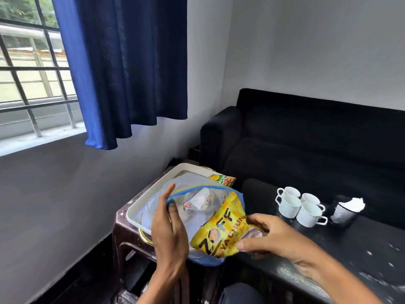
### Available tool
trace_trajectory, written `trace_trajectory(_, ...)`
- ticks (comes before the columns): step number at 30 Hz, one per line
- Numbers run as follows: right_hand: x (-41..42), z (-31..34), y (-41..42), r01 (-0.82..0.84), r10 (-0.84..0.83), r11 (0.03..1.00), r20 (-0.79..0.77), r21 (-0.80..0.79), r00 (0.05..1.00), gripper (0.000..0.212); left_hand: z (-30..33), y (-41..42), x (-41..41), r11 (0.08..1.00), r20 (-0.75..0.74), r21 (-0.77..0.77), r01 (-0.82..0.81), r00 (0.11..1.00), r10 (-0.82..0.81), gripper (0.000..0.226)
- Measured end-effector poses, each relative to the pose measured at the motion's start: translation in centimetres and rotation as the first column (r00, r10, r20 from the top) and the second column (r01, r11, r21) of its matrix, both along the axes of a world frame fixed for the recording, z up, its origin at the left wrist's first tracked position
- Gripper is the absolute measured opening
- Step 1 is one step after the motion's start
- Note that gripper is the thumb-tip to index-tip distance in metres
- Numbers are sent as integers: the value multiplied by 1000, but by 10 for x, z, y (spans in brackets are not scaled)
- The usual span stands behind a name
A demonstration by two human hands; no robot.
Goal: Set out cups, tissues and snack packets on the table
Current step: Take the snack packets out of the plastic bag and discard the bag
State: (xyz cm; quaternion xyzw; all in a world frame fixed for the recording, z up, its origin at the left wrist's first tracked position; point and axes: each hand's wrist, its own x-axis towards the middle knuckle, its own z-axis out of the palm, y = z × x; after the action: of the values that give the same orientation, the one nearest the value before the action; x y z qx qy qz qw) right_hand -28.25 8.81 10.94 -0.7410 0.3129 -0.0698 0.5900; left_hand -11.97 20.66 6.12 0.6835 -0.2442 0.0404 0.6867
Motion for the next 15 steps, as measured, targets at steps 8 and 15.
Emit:
trace_trajectory(8, -33, 21, -21, -5, -29, 982, 176, 190, 984, 41, -5, 8, 45, 937, -322, -231, -263, 929, 181, 35)
trace_trajectory(15, -4, -15, -35, 311, -346, 910, 91, 273, 934, 39, 0, 28, 81, 780, -741, -323, -537, 656, 145, 28)
